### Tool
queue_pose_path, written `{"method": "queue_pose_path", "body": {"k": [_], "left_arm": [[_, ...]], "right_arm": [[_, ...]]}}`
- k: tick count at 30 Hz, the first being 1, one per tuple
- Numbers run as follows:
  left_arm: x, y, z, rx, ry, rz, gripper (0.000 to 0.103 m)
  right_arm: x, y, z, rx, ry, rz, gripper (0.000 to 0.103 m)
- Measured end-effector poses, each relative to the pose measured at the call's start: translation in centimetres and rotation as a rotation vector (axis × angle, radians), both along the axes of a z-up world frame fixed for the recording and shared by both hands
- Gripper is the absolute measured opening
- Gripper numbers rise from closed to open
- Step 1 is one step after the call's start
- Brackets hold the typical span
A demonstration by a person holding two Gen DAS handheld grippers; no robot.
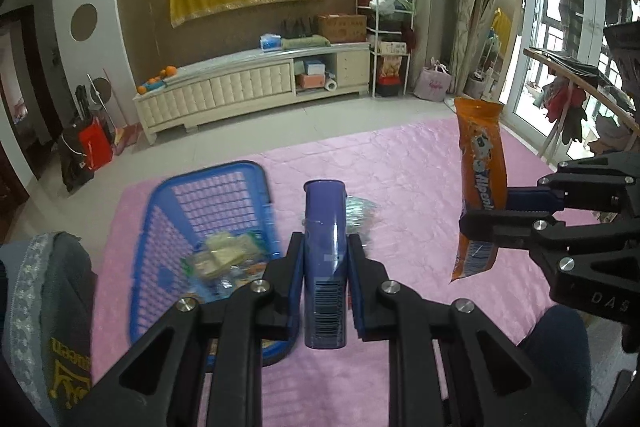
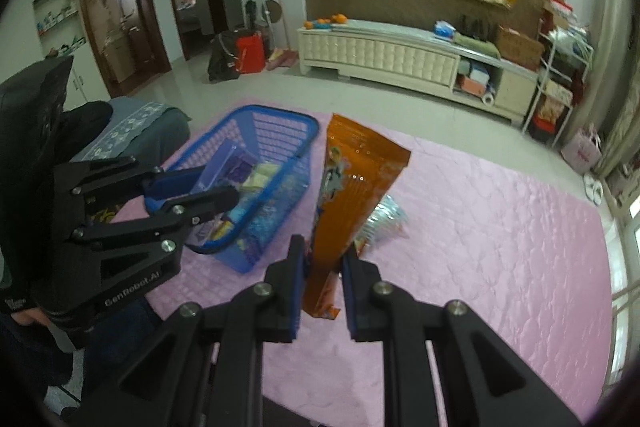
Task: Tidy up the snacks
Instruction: 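Carry the orange bar and blue tube over the basket, lowering the orange bar inside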
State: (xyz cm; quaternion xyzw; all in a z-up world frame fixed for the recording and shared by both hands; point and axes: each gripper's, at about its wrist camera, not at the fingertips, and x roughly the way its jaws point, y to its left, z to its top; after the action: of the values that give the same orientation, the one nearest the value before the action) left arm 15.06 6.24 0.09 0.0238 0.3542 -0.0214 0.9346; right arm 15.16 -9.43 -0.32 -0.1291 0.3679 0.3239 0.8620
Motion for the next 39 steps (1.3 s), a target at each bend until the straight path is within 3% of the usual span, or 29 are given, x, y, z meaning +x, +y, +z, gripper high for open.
{"method": "queue_pose_path", "body": {"k": [14, 23, 35, 36, 37, 38, 39], "left_arm": [[-2.6, 10.4, 1.0, 0.019, -0.012, 0.091, 0.018], [-2.2, 14.2, -1.9, -0.003, 0.032, 0.144, 0.018], [-1.5, 17.2, -4.2, -0.040, 0.054, 0.154, 0.018], [-1.6, 17.2, -4.4, -0.040, 0.055, 0.155, 0.018], [-1.7, 17.2, -4.5, -0.038, 0.057, 0.155, 0.018], [-1.8, 17.2, -4.7, -0.039, 0.061, 0.154, 0.018], [-1.9, 17.1, -4.8, -0.041, 0.066, 0.154, 0.018]], "right_arm": [[-1.0, 11.6, 0.2, 0.005, -0.016, 0.101, 0.021], [0.4, 16.3, -3.2, 0.019, 0.093, 0.096, 0.021], [1.8, 20.3, -7.4, -0.067, 0.218, 0.102, 0.022], [1.8, 20.4, -7.6, -0.078, 0.223, 0.100, 0.024], [1.8, 20.4, -7.8, -0.089, 0.220, 0.092, 0.036], [1.8, 20.4, -8.0, -0.093, 0.217, 0.084, 0.057], [1.8, 20.2, -8.0, -0.086, 0.227, 0.083, 0.068]]}}
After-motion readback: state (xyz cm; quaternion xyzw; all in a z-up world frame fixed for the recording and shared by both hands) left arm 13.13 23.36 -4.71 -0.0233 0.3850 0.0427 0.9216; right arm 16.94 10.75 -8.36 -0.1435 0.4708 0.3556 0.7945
